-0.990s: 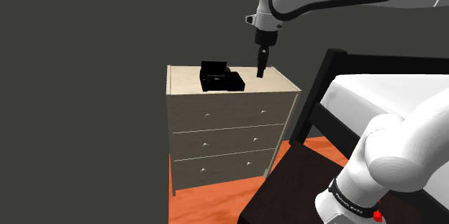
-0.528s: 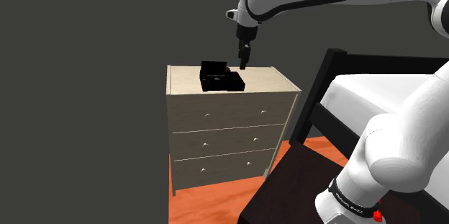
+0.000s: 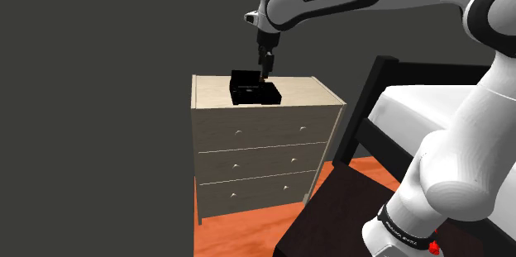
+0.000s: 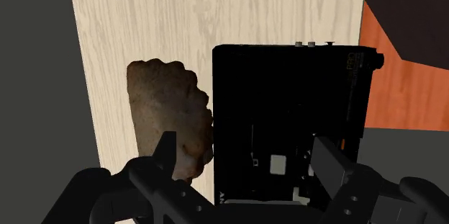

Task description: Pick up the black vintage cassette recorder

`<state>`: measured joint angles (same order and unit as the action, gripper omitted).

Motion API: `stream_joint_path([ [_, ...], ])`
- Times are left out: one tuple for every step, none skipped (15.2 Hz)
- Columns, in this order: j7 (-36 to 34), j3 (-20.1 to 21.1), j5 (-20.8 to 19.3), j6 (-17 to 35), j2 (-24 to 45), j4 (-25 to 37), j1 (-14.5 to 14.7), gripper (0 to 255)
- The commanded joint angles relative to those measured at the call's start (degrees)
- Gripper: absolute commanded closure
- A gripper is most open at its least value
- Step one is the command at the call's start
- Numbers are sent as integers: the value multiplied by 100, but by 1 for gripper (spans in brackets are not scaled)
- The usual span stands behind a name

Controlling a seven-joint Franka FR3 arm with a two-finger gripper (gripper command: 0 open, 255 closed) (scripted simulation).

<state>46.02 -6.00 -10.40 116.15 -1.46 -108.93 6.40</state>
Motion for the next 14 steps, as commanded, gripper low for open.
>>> stream_joint_path([
  [-15, -3, -12, 161, 24, -131, -2, 0],
  [-27, -4, -18, 236, 36, -194, -4, 0],
  [-39, -6, -23, 310, 49, -256, -6, 0],
  [-45, -7, -27, 352, 57, -291, -6, 0],
  [-45, -7, -27, 352, 57, -291, -6, 0],
  [-50, -5, -29, 351, 41, -307, -4, 255],
  [-53, -3, -29, 352, 42, -307, -3, 255],
  [-55, -3, -30, 353, 41, -310, -2, 255],
  [-54, -3, -30, 353, 41, -310, -3, 255],
  [-54, -3, -30, 353, 41, -310, -3, 255],
  [-54, -3, -30, 353, 42, -309, -3, 255],
  [-54, -3, -30, 353, 41, -310, -3, 255],
  [-54, -3, -30, 355, 42, -310, -3, 255],
  [-53, -4, -30, 356, 41, -312, -3, 255],
])
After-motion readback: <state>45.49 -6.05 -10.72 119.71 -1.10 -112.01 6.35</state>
